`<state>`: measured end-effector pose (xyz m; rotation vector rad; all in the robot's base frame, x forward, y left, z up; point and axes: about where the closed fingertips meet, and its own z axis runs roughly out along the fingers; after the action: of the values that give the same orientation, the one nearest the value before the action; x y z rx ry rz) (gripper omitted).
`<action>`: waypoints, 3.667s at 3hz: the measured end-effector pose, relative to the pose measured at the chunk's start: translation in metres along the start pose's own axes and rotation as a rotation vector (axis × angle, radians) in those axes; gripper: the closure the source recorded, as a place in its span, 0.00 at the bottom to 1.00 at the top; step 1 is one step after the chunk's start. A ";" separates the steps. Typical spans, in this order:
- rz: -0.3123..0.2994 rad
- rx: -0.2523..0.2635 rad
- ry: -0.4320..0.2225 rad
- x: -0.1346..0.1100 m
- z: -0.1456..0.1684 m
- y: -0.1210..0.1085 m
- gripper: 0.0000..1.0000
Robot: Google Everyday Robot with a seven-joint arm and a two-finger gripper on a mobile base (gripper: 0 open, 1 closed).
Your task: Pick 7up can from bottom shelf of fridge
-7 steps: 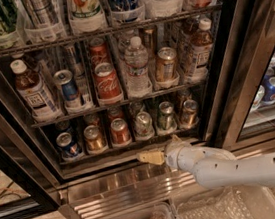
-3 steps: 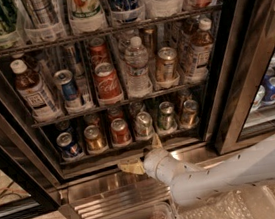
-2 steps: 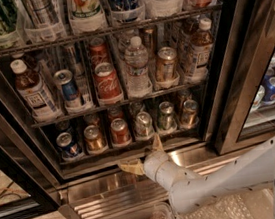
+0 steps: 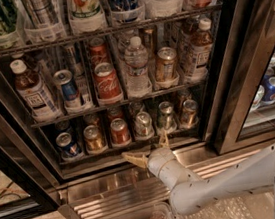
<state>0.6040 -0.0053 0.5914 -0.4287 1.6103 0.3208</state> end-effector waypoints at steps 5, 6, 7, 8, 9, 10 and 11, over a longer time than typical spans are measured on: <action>0.026 0.059 -0.076 -0.009 0.015 -0.025 0.16; 0.036 0.076 -0.101 -0.011 0.032 -0.044 0.35; 0.041 0.064 -0.108 -0.012 0.039 -0.041 0.36; 0.049 0.052 -0.113 -0.013 0.046 -0.037 0.35; 0.053 0.038 -0.109 -0.011 0.051 -0.033 0.54; 0.054 0.033 -0.104 -0.009 0.053 -0.031 0.77; 0.052 0.030 -0.086 -0.005 0.055 -0.030 0.99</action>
Offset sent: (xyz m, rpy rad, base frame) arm 0.0062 -0.0056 0.0079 0.0698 -0.0546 -0.0195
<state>0.6669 -0.0062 0.5933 -0.3463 1.5425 0.3487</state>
